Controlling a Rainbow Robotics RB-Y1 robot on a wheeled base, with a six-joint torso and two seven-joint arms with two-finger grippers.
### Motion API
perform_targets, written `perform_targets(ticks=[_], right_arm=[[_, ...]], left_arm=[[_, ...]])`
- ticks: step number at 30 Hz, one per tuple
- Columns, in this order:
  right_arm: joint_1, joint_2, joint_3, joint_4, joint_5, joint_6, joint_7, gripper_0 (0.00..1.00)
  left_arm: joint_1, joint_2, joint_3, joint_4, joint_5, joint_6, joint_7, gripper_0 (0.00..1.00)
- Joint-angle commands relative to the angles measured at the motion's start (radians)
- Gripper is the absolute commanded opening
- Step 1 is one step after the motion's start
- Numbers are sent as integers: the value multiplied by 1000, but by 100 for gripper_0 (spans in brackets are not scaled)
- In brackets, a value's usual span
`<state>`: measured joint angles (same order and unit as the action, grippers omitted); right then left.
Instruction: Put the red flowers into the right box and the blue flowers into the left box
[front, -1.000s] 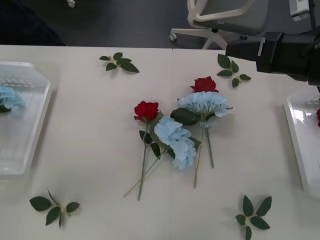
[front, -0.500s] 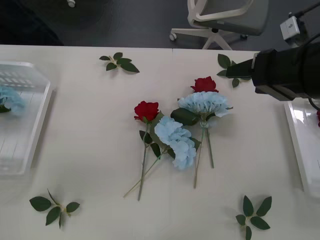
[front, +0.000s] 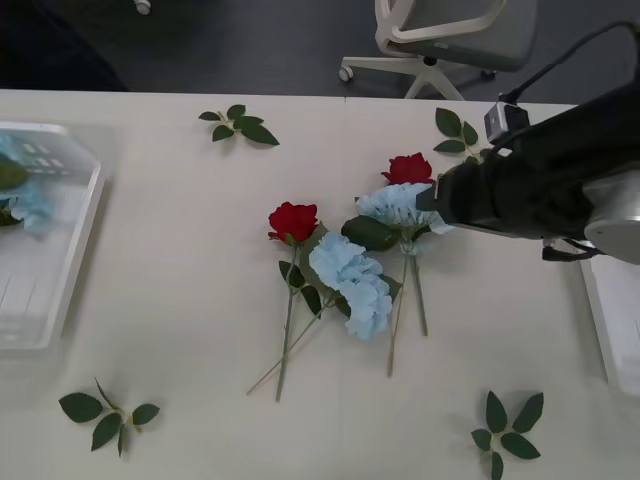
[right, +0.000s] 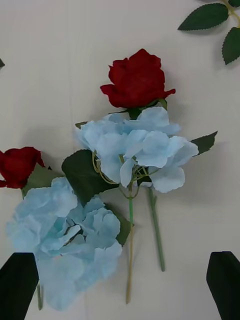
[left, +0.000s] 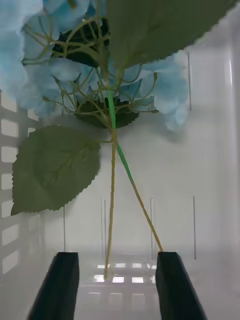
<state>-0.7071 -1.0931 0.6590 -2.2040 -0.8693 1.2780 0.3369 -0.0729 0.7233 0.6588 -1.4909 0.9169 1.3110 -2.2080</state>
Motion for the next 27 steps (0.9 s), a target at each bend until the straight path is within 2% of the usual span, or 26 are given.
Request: perform_targets(ticks=[1,5,12,17,24,27], right_arm=[[-54,30,41,53,30,0,-41,100],[-80,44,93,104,61,-20,-55,100],[-87,48,105,152,75,3,-61,100],[-104,48,140,178,76,6,-61,100],[-176,62,232,239,29,-31,-65,100],[-244,75,306,283,-4,-39,-67,100]], left_arm=[[7,24,16,-20,59,4,19,100],[38,24,25,-66,169,4,21,100],[108,22,19,-209,370,13,34,100],[120,24,-56,-273,508,17,50,100],[111,11,-176,-402,527,56,59,100],[88,-22,-217,-460,491,73,145,100]])
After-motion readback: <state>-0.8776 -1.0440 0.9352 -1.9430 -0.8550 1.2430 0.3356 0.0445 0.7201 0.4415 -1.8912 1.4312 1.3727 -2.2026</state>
